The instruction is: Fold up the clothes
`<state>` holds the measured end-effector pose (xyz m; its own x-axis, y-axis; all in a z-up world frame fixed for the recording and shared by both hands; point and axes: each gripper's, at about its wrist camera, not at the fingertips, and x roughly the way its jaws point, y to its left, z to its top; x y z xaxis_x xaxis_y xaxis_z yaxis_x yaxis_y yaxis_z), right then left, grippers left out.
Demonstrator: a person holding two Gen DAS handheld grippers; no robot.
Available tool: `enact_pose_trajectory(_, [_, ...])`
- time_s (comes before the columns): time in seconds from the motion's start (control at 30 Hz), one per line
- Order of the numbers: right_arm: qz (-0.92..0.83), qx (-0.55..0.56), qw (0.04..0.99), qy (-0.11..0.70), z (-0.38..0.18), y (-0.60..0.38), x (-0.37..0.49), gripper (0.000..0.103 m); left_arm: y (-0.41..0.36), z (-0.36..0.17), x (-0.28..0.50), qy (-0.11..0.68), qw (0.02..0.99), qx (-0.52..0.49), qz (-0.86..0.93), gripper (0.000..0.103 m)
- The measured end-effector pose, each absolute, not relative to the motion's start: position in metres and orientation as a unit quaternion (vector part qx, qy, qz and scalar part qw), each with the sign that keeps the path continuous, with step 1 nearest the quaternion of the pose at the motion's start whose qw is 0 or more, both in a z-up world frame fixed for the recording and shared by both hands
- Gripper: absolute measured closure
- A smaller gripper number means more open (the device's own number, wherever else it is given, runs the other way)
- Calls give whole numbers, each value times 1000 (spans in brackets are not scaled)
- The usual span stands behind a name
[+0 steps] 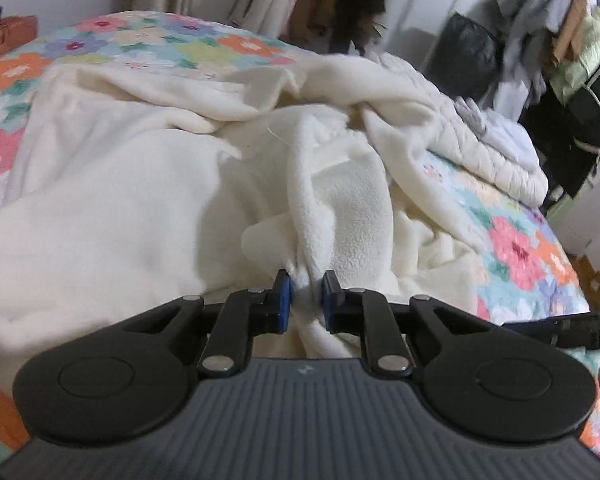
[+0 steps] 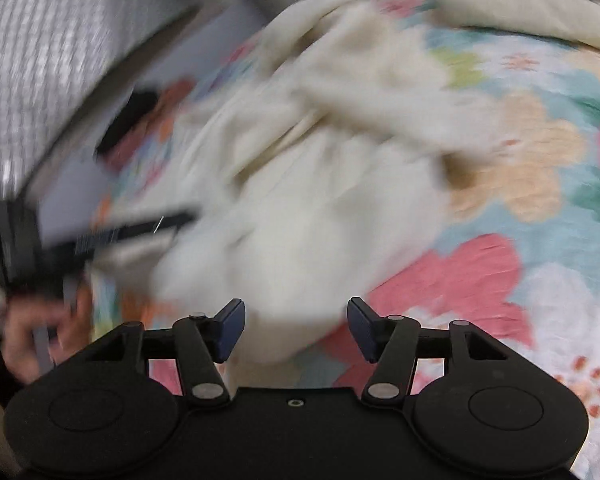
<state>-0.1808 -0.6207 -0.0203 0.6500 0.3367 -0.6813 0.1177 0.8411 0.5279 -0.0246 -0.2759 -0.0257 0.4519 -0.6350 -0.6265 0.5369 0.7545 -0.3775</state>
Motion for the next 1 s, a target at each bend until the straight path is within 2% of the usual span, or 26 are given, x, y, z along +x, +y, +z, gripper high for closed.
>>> enact_pose_trajectory(0.2, [19,369,844,389,-42,-669,-176,39,-275,-33,-20,407,834,-86,-362,88])
enact_pose_trajectory(0.43, [8,422,829,366,-69,-668,-146,39,-280,-49,-14,420,819,-97,-377,87])
enact_pose_trajectory(0.47, [7,430,827,363,-73,-667,-142,37,-280,-52,-12,423,817,-103,-378,87])
enact_pose_trajectory(0.53, [-5,425,830,362,-81,-668,-129,28,-281,-57,-5,431,809,-114,-383,86])
enact_pose_trajectory(0.57, [-17,409,836,366,-86,-670,-121,28,-282,-59,-3,434,805,-118,-387,86])
enact_pose_trajectory(0.6, [-29,394,841,369,-90,-671,-112,42,-283,-61,-1,436,801,-122,-392,86])
enact_pose_trajectory(0.63, [-30,379,848,370,-87,-670,-106,67,-284,-63,1,437,798,-128,-395,86])
enact_pose_trajectory(0.67, [-30,363,854,371,-82,-669,-101,79,-284,-64,2,438,795,-133,-399,86])
enact_pose_trajectory(0.73, [-30,332,866,372,-73,-666,-90,87,-287,-63,0,429,790,-139,-416,87])
enact_pose_trajectory(0.8, [-44,239,903,355,-45,-656,-89,90,-288,-57,-4,427,776,-160,-435,87])
enact_pose_trajectory(0.87, [-70,179,925,327,-15,-653,-93,92,-282,-50,-7,448,740,-219,-452,88])
enact_pose_trajectory(0.93, [-104,141,939,296,16,-656,-100,93,-276,-39,-13,442,715,-260,-474,93])
enact_pose_trajectory(1.0, [-134,105,947,273,41,-661,-107,93,-276,-27,-20,427,716,-258,-488,93])
